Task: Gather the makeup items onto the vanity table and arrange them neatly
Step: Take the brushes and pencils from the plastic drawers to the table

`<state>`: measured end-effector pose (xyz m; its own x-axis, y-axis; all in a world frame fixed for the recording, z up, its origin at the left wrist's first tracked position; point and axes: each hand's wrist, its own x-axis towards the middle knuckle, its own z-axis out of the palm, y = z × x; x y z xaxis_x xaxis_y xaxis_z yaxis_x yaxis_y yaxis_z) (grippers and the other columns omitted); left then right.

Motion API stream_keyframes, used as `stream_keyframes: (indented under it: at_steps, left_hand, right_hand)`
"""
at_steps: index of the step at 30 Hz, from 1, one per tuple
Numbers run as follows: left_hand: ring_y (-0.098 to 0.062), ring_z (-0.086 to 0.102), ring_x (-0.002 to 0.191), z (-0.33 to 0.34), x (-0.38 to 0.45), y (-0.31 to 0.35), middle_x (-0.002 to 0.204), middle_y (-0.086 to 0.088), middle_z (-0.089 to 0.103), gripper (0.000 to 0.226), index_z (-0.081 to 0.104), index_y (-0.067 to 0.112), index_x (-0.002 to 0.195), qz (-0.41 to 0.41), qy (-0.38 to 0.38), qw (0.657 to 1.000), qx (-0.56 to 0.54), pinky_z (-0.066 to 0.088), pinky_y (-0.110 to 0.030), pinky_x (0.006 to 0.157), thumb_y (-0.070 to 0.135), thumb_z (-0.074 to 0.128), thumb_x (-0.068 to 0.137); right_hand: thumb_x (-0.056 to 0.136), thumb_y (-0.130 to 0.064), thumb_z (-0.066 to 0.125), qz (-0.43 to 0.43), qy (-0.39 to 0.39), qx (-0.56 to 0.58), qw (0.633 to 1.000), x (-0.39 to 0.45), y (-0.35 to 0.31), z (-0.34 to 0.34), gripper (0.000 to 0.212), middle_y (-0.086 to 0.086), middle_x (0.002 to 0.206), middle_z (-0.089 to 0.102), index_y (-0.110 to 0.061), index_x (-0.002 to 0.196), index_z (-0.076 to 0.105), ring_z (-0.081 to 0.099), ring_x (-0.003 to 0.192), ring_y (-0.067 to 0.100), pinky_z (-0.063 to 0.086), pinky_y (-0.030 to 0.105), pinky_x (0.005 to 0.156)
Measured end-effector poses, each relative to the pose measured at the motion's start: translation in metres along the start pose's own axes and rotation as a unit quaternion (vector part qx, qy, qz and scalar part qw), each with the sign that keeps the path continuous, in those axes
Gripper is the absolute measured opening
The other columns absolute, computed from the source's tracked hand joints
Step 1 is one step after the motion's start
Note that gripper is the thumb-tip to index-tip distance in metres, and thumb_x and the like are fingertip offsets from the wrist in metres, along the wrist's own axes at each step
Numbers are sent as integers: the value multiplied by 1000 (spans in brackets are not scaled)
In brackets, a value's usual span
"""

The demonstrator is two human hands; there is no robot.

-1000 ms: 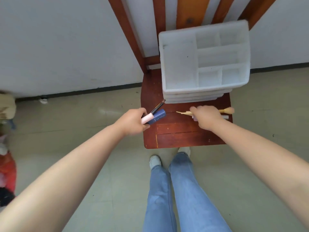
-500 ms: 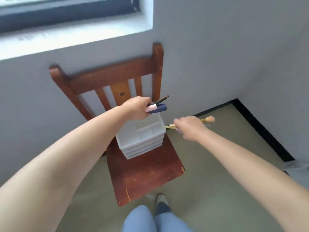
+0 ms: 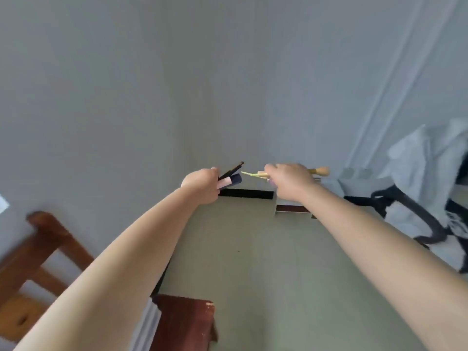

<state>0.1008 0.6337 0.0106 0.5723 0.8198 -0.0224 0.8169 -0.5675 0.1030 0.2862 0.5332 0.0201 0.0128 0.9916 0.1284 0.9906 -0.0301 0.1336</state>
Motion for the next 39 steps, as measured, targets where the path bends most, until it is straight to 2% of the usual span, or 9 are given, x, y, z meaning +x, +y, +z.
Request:
stream_keyframes:
  at_steps: [3, 7, 9, 12, 17, 20, 27, 35, 39]
  left_hand:
    - [-26, 45, 72, -8, 17, 100, 66, 4, 37, 15, 44, 10, 100, 105, 2, 994, 4, 33, -29, 58, 18, 44, 87]
    - [-24, 44, 73, -24, 20, 253, 72, 2, 41, 6, 39, 15, 91, 245, 11, 969, 14, 27, -27, 48, 18, 43, 88]
    - [-23, 44, 73, -31, 13, 332, 75, 1, 42, 7, 38, 16, 90, 310, 20, 950, 22, 25, -26, 46, 20, 43, 89]
    - [-23, 45, 74, -35, -6, 459, 76, 1, 44, 13, 44, 12, 99, 394, 52, 917, 23, 26, -27, 48, 17, 46, 87]
    - [-27, 55, 84, -31, -64, 655, 97, -8, 58, 21, 45, 10, 104, 521, 76, 849, 42, 36, -30, 62, 15, 51, 84]
    - [-25, 53, 82, -29, -99, 755, 101, -8, 58, 22, 44, 11, 105, 571, 86, 815, 44, 36, -30, 61, 15, 51, 85]
    - [-32, 57, 97, -28, -167, 954, 107, -12, 58, 27, 42, 8, 110, 668, 108, 731, 89, 38, -33, 66, 8, 48, 84]
    - [-31, 57, 94, 3, -209, 1164, 107, -11, 57, 26, 44, 8, 111, 762, 129, 622, 127, 36, -33, 63, 10, 50, 85]
    - [-29, 57, 94, 6, -221, 1279, 108, -11, 57, 28, 42, 7, 113, 790, 144, 580, 134, 35, -32, 63, 10, 50, 86]
  right_hand:
    - [87, -13, 44, 91, 22, -34, 995, -71, 70, -20, 14, 11, 100, 59, -11, 101, 46, 57, 88, 29, 32, 30, 62]
    - [85, -12, 45, 209, 24, -78, 974, -184, 163, -54, 17, 10, 98, 60, -9, 102, 47, 58, 84, 31, 31, 31, 57]
    - [84, -13, 47, 267, 29, -94, 959, -246, 208, -73, 15, 10, 97, 60, -11, 99, 47, 58, 83, 30, 30, 30, 56]
    - [82, -10, 48, 349, 26, -112, 930, -345, 270, -94, 14, 9, 96, 60, -13, 96, 48, 57, 84, 30, 31, 29, 57]
    - [86, -9, 45, 442, -20, -164, 882, -504, 359, -114, 16, 10, 102, 57, -10, 102, 46, 56, 91, 30, 34, 32, 63]
    - [89, -12, 42, 487, -45, -204, 848, -586, 401, -126, 18, 9, 105, 56, -10, 106, 44, 56, 93, 29, 32, 33, 64]
    - [88, -9, 42, 578, -107, -201, 783, -741, 480, -138, 22, 8, 109, 55, -10, 111, 42, 56, 94, 28, 31, 30, 65]
    - [84, -5, 43, 662, -117, -178, 718, -879, 593, -126, 29, 9, 108, 56, -9, 112, 42, 56, 92, 28, 32, 29, 62]
    - [82, 0, 42, 712, -110, -163, 674, -943, 664, -135, 30, 10, 108, 57, -8, 111, 42, 55, 94, 29, 34, 30, 64]
